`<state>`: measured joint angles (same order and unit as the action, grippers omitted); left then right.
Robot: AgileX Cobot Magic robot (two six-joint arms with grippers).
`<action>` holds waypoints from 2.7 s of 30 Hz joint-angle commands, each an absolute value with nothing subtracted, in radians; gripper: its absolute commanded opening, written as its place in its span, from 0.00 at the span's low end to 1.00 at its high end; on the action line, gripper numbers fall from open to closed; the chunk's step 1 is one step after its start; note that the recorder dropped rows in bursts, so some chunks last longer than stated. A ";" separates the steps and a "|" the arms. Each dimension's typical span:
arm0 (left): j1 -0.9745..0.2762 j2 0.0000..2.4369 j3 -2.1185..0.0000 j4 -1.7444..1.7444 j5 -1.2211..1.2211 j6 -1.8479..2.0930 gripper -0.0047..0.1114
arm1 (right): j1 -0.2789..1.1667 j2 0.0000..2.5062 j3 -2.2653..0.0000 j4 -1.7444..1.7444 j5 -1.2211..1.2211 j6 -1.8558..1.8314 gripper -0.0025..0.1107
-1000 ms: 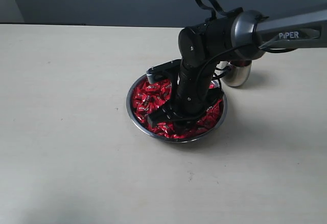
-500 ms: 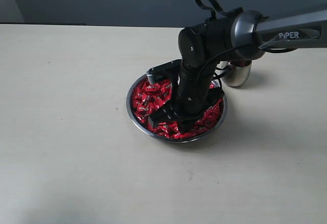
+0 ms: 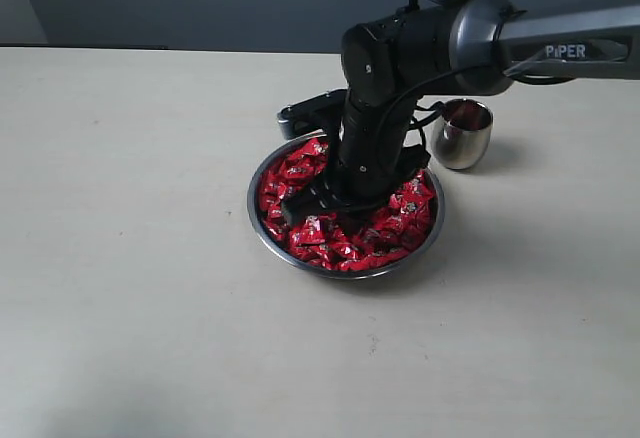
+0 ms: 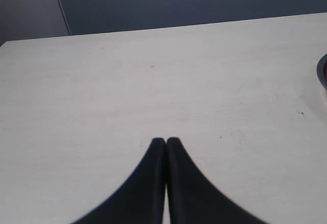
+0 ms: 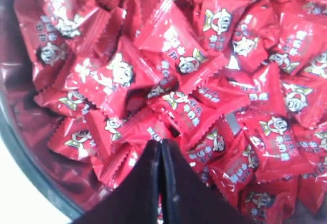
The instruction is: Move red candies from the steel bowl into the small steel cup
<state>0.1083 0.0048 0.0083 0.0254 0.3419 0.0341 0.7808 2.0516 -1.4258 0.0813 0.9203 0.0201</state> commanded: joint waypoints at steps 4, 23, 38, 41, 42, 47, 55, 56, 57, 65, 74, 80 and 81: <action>0.108 0.000 0.000 0.027 0.334 0.029 0.04 | 0.780 2.028 -1.433 0.052 1.019 0.018 0.01; 0.108 0.000 0.000 0.027 0.334 0.029 0.04 | 0.780 1.774 -1.190 0.077 0.838 0.056 0.01; 0.108 0.000 0.000 0.027 0.334 0.029 0.04 | 0.780 1.860 -1.194 0.117 0.813 0.056 0.28; 0.108 0.000 0.000 0.027 0.334 0.029 0.04 | 0.780 1.860 -1.194 0.117 0.814 0.056 0.37; 0.108 0.000 0.000 0.027 0.334 0.029 0.04 | 0.780 1.860 -1.194 0.117 0.814 0.056 0.39; 0.108 0.000 0.000 0.027 0.334 0.029 0.04 | 0.780 1.860 -1.194 0.105 0.790 0.056 0.40; 0.108 0.000 0.000 0.027 0.334 0.029 0.04 | 0.780 1.908 -1.194 0.105 0.778 0.056 0.40; 0.108 0.000 0.000 0.027 0.334 0.029 0.04 | 0.780 1.913 -1.194 0.105 0.778 0.056 0.40; 0.108 0.000 0.000 0.027 0.334 0.029 0.04 | 0.780 1.918 -1.194 0.105 0.775 0.061 0.40; 0.108 0.000 0.000 0.027 0.334 0.029 0.04 | 0.780 1.930 -1.194 0.103 0.752 0.063 0.39; 0.108 0.000 0.000 0.027 0.334 0.029 0.04 | 0.780 1.971 -1.194 0.092 0.766 0.063 0.39; 0.108 0.000 0.000 0.027 0.334 0.029 0.04 | 0.780 1.984 -1.194 0.087 0.771 0.063 0.39; 0.108 0.000 0.000 0.027 0.334 0.029 0.04 | 0.780 1.983 -1.194 0.082 0.769 0.063 0.39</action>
